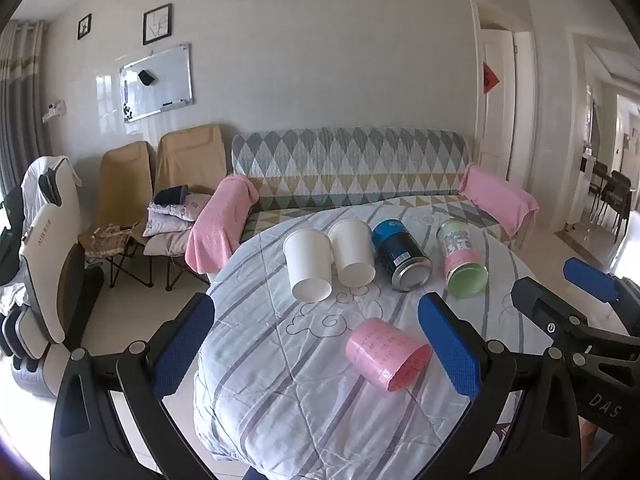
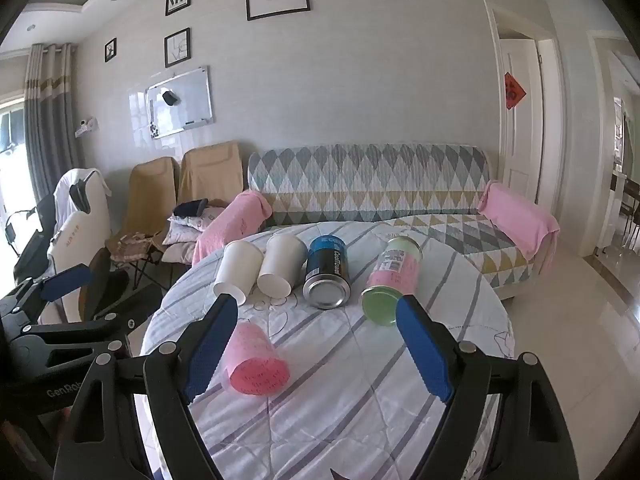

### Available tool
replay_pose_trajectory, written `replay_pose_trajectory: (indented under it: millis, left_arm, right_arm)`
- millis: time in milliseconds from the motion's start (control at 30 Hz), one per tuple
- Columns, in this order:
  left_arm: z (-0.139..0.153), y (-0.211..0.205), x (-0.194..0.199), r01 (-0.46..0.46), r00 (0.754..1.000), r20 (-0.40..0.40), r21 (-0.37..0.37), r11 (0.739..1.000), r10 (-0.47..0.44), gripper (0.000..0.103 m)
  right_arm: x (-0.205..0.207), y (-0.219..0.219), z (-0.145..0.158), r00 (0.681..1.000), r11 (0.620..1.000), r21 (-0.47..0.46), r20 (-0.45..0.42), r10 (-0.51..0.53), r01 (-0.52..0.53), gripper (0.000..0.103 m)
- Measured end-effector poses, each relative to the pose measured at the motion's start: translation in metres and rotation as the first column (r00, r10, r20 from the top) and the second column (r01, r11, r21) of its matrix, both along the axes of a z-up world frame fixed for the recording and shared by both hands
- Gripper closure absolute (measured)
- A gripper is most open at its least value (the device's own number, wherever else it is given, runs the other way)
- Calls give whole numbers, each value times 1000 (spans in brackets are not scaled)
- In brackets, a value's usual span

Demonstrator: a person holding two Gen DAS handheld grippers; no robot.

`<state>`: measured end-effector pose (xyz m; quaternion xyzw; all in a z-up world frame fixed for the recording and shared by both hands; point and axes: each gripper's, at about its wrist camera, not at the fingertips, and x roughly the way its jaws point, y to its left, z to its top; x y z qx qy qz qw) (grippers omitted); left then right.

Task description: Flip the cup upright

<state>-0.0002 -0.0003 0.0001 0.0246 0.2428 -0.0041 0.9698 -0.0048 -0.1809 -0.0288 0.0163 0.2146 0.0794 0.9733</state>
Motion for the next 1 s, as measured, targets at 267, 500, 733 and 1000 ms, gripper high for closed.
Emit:
replay_pose_trajectory:
  millis: [267,500,733,1000]
  left_arm:
    - [0,0,1,0,1000,-15,-9,1000,0,0]
    - [0,1,1,1,1000,-16,-11,1000,-1,0]
    - [0,1,1,1,1000,-19,-12,1000,-1,0]
    - [-9,3,0,3,1000,-23,-12,1000,-4,0]
  right_arm:
    - [0,-1,0,1000,1000,12,-12,2,-1,20]
    - [0,0,-1,1000,1000,7,-17,0,1,20]
    - [1,0,0,1000,1000,5,-19,0,0,20]
    - [1,0,-3,1000,1000,4,-23,-2,2,20]
